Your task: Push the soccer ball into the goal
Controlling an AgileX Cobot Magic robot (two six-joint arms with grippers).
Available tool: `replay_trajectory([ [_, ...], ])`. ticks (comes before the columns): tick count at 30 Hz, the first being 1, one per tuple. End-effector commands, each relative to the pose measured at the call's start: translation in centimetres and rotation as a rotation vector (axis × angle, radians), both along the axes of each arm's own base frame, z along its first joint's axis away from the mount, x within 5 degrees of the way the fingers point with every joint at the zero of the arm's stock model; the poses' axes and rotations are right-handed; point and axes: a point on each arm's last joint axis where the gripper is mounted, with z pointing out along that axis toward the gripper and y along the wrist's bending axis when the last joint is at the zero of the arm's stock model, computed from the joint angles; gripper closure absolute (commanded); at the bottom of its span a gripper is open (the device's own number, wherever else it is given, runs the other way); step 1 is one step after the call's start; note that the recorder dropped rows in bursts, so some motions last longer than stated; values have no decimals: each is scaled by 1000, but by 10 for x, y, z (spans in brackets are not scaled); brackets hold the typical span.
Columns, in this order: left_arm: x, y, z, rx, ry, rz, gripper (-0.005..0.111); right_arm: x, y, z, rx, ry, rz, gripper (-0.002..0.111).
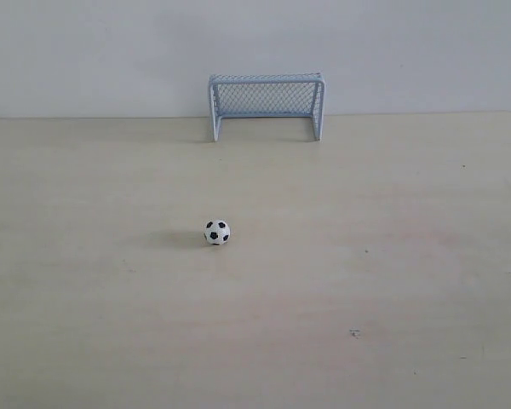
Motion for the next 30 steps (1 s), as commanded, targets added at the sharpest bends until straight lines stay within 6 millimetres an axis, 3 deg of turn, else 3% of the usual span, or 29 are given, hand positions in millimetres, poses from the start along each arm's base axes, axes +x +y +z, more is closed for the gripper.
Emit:
replay_trajectory([
  [1, 0, 0, 3, -15, -19, 7, 100, 0, 0, 5, -3, -55, -5, 108],
  [22, 0, 0, 3, -15, -19, 7, 100, -2, -2, 22, 35, -245, -22, 108],
  [30, 0, 0, 3, -15, -19, 7, 100, -15, -3, 70, 26, -389, -23, 108],
])
